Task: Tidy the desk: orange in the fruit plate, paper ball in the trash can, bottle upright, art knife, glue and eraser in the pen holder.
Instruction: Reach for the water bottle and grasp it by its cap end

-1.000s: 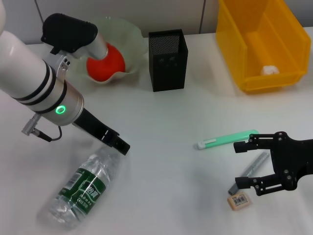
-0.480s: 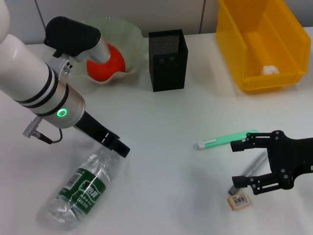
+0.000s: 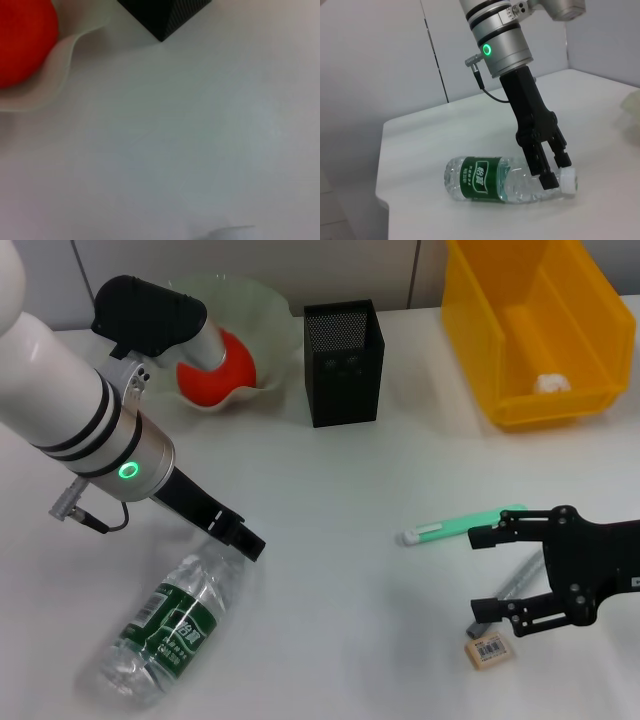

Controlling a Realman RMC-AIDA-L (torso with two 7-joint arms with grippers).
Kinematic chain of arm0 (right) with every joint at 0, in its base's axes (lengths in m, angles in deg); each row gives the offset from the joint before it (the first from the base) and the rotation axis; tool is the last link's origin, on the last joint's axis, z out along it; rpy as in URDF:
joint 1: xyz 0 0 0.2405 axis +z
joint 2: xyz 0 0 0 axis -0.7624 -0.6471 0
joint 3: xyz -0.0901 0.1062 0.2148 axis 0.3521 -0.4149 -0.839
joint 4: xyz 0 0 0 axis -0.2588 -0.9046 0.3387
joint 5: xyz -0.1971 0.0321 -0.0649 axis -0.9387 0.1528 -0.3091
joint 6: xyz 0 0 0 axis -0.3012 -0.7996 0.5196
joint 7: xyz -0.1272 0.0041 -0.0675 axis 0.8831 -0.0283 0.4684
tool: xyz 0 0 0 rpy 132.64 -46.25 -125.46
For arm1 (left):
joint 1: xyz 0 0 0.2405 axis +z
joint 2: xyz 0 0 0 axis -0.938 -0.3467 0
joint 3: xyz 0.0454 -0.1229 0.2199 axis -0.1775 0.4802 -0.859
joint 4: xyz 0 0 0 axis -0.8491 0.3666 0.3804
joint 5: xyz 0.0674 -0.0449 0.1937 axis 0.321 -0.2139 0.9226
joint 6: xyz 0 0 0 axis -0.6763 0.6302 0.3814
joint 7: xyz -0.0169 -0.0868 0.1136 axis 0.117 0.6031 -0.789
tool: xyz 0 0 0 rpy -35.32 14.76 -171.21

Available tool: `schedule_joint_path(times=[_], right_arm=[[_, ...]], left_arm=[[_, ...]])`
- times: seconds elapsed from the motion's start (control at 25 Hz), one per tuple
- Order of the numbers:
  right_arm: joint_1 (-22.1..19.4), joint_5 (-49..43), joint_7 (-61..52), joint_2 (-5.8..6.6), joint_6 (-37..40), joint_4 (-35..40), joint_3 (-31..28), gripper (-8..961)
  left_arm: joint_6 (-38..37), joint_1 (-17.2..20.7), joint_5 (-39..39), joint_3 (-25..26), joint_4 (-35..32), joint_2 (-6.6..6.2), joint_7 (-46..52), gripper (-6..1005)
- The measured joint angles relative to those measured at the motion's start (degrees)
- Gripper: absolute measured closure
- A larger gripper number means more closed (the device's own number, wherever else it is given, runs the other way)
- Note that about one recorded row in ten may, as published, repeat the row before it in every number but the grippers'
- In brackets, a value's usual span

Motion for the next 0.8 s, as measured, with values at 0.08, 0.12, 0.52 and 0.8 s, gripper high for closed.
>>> schedule_joint_path(times=[0.08, 0.12, 0.52, 0.8], right_arm=[[0.3, 0.0, 0.0, -0.10, -0.1, 0.0, -0.1, 108], [0.3, 0.0, 0.0, -0.10, -0.1, 0.0, -0.1, 108], [0.9, -0.2, 0.0, -0.37, -0.1, 0.0, -0.2, 108], [1.2, -0.2, 0.0, -0.47, -0.2, -0.1, -0.2, 108]], left_arm=[[0.7, 0.0, 0.0, 0.0, 0.6, 0.00, -0.2, 220], [0.9, 0.0, 0.0, 0.0, 0.8, 0.00, -0.3, 223], [1.4, 0.0, 0.1, 0.0, 1.4, 0.00, -0.5, 250], [1.9, 0.0, 0.1, 0.0, 2.2, 0.00, -1.0, 269]])
